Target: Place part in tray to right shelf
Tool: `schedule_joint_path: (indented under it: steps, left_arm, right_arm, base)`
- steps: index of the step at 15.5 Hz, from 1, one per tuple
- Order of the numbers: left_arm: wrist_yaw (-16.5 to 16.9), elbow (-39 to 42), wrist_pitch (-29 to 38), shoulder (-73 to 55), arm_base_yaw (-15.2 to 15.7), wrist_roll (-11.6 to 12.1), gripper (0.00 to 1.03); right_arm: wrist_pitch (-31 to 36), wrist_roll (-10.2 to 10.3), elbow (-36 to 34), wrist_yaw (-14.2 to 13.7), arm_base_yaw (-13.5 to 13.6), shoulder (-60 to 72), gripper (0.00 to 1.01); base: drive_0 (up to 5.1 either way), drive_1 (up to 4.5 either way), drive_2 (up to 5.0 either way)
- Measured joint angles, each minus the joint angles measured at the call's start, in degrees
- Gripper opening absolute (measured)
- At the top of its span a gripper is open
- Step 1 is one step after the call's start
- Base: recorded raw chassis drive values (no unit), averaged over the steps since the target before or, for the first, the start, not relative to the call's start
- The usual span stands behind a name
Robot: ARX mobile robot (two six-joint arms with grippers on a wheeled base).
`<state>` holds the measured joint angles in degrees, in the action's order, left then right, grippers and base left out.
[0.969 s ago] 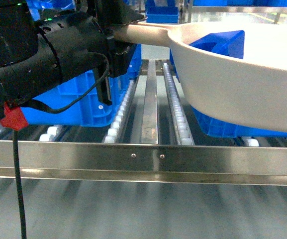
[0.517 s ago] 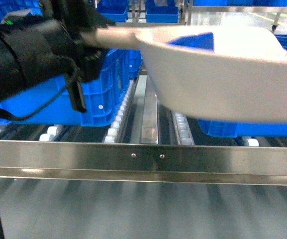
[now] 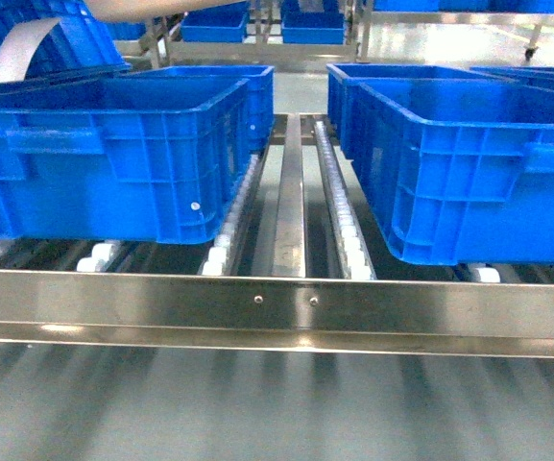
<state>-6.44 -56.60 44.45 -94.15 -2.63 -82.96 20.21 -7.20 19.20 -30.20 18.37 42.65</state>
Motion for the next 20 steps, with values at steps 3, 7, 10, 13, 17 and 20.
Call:
schedule_joint_path:
  steps: [3, 7, 10, 13, 17, 20]
  left_arm:
    - [-5.3, -9.6, -6.1, -4.9, 3.3, 8.8, 0.13]
    - [-12.2, -28.1, -17.9, -17.2, 6.8, 21.4, 0.13]
    - [-17.3, -37.4, -22.6, -19.8, 9.2, 25.2, 0.13]
    - [-18.7, -37.7, -23.0, -19.8, 10.4, 28.2, 0.13]
    - [-18.5, -35.6, -21.8, -19.0, 10.0, 28.6, 0.13]
    - [-18.4, -33.4, -20.7, -18.3, 9.7, 28.5, 0.13]
  right_arm:
    - [0.0, 0.0, 0.0, 0.0, 0.0, 0.0, 0.98]
    - [0.0, 0.0, 0.0, 0.0, 0.0, 0.0, 0.98]
    - [0.0, 0.0, 0.0, 0.0, 0.0, 0.0, 0.98]
    - [0.0, 0.0, 0.0, 0.0, 0.0, 0.0, 0.98]
    - [0.0, 0.0, 0.0, 0.0, 0.0, 0.0, 0.98]
    - [0.0, 0.0, 0.0, 0.0, 0.0, 0.0, 0.98]
  base:
    - [0.0, 0.0, 0.0]
    - [0.0, 0.0, 0.0]
    - [0.0, 0.0, 0.0]
    - [0.0, 0.0, 0.0]
    - [0.0, 0.0, 0.0]
    - [0.0, 0.0, 0.0]
